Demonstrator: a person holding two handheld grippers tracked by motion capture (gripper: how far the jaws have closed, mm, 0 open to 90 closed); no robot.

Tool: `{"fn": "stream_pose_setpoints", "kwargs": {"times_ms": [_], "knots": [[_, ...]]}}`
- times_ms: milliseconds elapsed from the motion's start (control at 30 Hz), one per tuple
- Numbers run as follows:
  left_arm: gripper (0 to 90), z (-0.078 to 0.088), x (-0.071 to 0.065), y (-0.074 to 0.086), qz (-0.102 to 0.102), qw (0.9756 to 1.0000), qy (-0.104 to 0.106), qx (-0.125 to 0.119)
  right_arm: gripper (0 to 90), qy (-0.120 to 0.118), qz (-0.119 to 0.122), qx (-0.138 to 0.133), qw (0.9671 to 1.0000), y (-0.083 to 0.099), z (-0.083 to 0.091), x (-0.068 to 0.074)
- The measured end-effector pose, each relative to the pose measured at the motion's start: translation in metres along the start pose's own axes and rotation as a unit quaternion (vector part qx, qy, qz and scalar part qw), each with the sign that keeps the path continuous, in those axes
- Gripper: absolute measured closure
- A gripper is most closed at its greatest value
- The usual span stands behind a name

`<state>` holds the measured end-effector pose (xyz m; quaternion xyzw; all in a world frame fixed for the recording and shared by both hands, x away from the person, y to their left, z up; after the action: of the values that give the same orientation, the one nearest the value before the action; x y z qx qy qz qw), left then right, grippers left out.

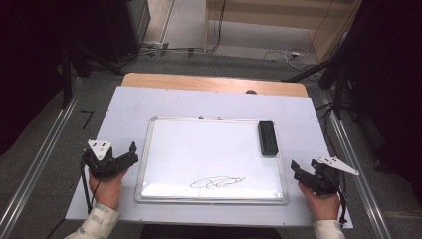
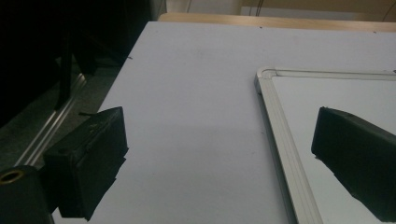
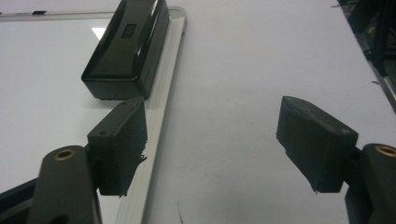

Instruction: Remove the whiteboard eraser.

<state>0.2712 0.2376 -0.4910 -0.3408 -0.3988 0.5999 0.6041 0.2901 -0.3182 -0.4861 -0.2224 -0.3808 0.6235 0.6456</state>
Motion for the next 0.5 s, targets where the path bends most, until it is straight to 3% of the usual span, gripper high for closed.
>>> {"fn": "stream_pose_setpoints", "kwargs": {"times_ms": [100,200,500], "knots": [[4.7,-0.002,0.0,0.001,0.012,0.9998,0.01,0.009,22.3,-0.002,0.02,0.001,0.9998,-0.004,-0.005,0.012],[4.7,-0.005,0.002,0.003,0.03,0.9989,0.024,0.027,22.3,-0.007,0.025,0.002,0.9997,-0.009,-0.012,0.023],[5.1,-0.007,0.002,0.005,0.024,0.9983,0.042,0.033,23.4,-0.006,0.043,0.012,0.999,-0.026,-0.038,0.046]]}}
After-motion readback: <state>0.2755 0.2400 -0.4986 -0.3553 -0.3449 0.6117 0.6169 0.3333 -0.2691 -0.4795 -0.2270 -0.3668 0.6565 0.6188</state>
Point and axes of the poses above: each handheld gripper's, and its own axes: z roughly backward along the jaws, y roughly out of its underside, x roughly to its left, the point moved 3 cm from there along -z, roughly forward along the jaws, and after that the axes turned 9 degrees about -z, right-handed, at the moved point
